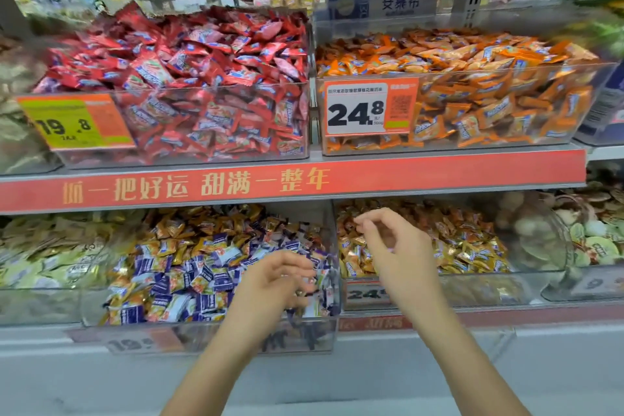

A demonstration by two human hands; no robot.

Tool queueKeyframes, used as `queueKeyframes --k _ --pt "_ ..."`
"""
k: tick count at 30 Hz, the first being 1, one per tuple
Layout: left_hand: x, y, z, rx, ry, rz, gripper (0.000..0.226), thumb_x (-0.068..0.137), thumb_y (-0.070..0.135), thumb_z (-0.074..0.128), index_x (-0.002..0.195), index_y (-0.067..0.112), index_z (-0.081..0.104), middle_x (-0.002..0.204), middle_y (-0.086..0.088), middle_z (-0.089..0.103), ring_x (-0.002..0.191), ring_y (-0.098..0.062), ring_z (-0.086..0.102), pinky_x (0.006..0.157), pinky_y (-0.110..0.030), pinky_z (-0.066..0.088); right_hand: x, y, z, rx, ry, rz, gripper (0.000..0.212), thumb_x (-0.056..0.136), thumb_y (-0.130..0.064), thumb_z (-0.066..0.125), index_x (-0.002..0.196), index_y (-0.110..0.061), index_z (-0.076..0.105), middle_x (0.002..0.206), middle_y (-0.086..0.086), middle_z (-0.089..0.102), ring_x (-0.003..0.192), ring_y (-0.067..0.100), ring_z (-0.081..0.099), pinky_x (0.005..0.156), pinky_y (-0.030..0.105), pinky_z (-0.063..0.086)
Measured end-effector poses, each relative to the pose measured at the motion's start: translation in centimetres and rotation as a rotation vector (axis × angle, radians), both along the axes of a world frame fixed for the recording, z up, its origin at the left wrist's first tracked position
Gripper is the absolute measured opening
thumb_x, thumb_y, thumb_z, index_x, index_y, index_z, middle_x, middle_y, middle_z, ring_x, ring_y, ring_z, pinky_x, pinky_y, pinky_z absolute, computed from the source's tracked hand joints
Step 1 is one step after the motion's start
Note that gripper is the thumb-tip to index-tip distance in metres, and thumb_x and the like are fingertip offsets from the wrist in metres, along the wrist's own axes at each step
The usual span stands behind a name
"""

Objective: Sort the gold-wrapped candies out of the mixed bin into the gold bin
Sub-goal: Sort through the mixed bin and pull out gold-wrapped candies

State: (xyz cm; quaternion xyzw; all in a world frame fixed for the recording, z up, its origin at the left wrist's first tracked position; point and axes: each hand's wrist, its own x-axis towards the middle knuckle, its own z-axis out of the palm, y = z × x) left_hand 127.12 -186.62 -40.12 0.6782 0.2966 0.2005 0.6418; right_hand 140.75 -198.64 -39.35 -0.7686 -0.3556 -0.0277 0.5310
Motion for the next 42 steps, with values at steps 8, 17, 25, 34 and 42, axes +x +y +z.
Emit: queueKeyframes --k 8,17,25,34,42 --pt "-3.8 7.2 -2.4 0.724 0.028 0.283 0.037 0.091 -0.001 0.050 0.078 0.033 0.061 0.084 0.017 0.064 0.065 -0.012 0.058 0.056 -0.019 0.042 -0.4 13.0 0.4 -0.654 -0.177 0.244 0.036 0.099 -0.010 0.043 0.134 -0.011 0.049 0.126 0.014 0.057 0.102 0.028 0.057 0.081 0.030 0.047" --pt "-8.0 11.8 -2.5 0.842 0.047 0.554 0.034 0.081 -0.001 0.063 0.079 0.032 0.063 0.079 0.028 0.055 0.081 -0.014 0.055 0.068 -0.025 0.040 -1.6 21.4 -2.5 -0.703 -0.128 0.801 0.096 0.080 -0.040 0.074 0.151 -0.033 0.010 0.159 -0.009 0.012 0.143 0.015 0.018 0.116 0.038 0.023" --pt "-9.5 12.9 -2.6 0.861 0.026 0.564 0.027 0.083 -0.003 0.062 0.082 0.023 0.069 0.080 0.026 0.056 0.080 -0.004 0.052 0.071 -0.010 0.037 -2.6 24.7 -2.3 -0.759 -0.017 0.883 0.091 0.081 -0.055 0.067 0.150 -0.034 0.011 0.158 -0.011 0.012 0.143 0.013 0.020 0.112 0.030 0.027" --pt "-9.3 13.7 -3.3 0.764 0.112 0.644 0.023 0.086 0.003 0.057 0.081 0.022 0.070 0.074 0.022 0.055 0.076 -0.015 0.052 0.061 -0.013 0.031 -6.0 26.8 -3.6 -0.596 -0.383 0.613 0.074 0.073 -0.069 0.063 0.137 -0.041 0.038 0.141 -0.008 0.043 0.123 0.018 0.046 0.093 0.039 0.048" --pt "-9.2 14.5 -3.8 0.744 0.166 0.654 0.027 0.085 0.007 0.060 0.108 0.020 0.066 0.098 0.005 0.060 0.096 -0.022 0.056 0.073 -0.028 0.038 -6.9 26.5 -3.7 -0.482 -0.330 0.700 0.037 0.095 -0.025 0.057 0.130 -0.015 0.054 0.120 0.007 0.061 0.104 0.021 0.058 0.083 0.027 0.045"
